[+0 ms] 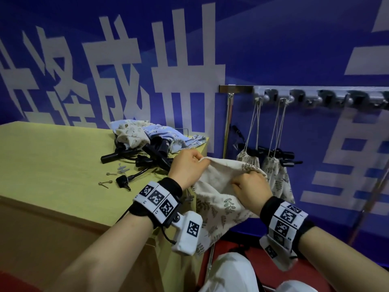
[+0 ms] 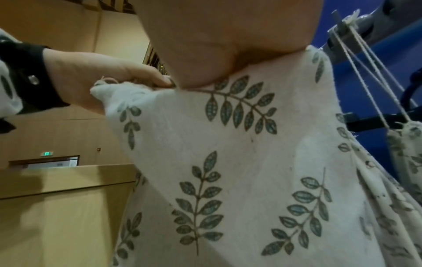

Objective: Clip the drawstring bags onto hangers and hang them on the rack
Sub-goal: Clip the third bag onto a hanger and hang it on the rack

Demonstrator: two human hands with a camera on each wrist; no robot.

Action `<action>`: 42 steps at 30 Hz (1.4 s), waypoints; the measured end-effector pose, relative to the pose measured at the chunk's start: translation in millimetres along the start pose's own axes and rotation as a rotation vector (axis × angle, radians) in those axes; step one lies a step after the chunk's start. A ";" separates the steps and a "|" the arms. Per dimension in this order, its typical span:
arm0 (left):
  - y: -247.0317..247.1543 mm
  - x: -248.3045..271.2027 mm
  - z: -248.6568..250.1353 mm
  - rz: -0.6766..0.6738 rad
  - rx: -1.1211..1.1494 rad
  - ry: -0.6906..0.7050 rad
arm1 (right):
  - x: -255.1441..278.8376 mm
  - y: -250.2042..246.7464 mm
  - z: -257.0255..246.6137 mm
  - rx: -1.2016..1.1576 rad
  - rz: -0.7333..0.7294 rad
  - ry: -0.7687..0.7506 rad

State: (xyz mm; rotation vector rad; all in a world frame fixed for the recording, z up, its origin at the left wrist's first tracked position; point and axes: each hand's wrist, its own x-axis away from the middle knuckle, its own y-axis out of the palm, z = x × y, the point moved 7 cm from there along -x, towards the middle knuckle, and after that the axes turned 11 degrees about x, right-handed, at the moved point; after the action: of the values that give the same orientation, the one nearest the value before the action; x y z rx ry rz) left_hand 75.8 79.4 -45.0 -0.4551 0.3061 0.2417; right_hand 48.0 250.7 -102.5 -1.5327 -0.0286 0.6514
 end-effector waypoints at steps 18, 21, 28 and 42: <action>25.6 24.2 -62.0 -0.205 0.029 -0.264 | -53.6 -23.1 -34.5 -0.735 -0.070 0.151; 38.3 28.2 -44.5 -0.167 0.035 -0.222 | -45.4 -5.2 -14.5 -0.722 -0.089 0.192; 86.2 12.0 -31.6 0.006 0.137 -0.192 | -3.5 57.1 57.2 -0.752 -0.188 0.390; 192.8 -2.2 -158.3 0.116 0.358 -0.431 | 125.4 332.5 143.3 -1.169 -0.590 1.136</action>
State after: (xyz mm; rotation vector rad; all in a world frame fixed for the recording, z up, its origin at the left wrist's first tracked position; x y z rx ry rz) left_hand -20.2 173.5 -255.1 -0.0248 -0.0497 0.3817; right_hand -30.2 400.5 -446.3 -2.6407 0.0077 -0.9500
